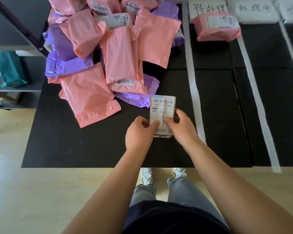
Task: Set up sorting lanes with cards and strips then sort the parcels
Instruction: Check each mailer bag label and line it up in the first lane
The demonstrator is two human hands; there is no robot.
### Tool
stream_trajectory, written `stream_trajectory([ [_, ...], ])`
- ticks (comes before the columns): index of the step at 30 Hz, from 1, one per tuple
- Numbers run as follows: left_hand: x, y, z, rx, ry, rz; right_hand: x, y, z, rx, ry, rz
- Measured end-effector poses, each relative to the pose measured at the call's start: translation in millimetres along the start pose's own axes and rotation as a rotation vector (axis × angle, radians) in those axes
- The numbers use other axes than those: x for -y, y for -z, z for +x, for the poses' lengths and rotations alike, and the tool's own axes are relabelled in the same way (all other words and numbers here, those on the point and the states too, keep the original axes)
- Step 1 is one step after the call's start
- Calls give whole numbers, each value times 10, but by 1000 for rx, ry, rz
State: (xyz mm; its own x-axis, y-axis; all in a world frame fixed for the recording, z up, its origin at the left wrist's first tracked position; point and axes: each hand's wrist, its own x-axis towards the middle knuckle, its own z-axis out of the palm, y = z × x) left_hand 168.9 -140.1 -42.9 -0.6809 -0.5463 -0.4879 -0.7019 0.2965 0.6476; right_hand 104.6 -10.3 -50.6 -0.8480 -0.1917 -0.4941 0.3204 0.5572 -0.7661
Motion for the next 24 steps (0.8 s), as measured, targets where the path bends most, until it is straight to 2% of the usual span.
stream_trajectory([
  [3, 15, -2, 25, 32, -11, -18, -10, 20, 7, 14, 24, 3],
  [14, 94, -56, 124, 134, -64, -457, -97, 60, -26, 44, 114, 64],
  [24, 58, -80, 108, 125, -112, -395, -134, 45, -1, 45, 134, 63],
])
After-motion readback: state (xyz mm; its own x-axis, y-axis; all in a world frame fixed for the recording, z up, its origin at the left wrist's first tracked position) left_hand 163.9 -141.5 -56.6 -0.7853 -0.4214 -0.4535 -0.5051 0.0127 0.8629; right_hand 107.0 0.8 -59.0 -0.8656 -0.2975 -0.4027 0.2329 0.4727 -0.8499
